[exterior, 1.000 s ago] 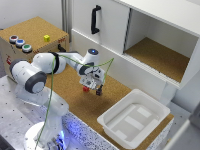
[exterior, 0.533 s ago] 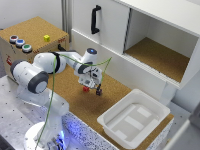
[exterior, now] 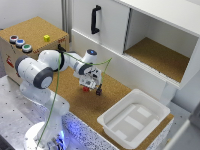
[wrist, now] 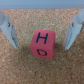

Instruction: Take off the purple block

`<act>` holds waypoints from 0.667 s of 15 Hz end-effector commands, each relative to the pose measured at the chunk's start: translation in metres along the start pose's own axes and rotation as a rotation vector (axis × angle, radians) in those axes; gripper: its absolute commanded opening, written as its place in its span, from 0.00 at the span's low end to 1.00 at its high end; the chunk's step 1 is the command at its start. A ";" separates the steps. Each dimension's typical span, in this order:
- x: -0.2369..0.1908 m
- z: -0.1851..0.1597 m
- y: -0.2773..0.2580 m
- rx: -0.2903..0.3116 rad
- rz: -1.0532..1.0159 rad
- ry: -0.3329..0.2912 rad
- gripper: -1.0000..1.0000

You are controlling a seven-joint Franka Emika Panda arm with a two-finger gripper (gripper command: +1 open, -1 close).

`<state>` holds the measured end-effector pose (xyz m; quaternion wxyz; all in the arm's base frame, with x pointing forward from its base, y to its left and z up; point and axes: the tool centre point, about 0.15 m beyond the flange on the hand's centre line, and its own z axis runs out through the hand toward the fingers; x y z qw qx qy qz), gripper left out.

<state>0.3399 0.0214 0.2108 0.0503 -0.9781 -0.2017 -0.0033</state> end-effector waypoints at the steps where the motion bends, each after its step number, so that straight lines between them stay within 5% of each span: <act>1: 0.014 0.010 0.001 0.023 0.010 -0.015 0.00; 10: 0.025 -0.026 -0.025 -0.009 -0.116 -0.037 0.00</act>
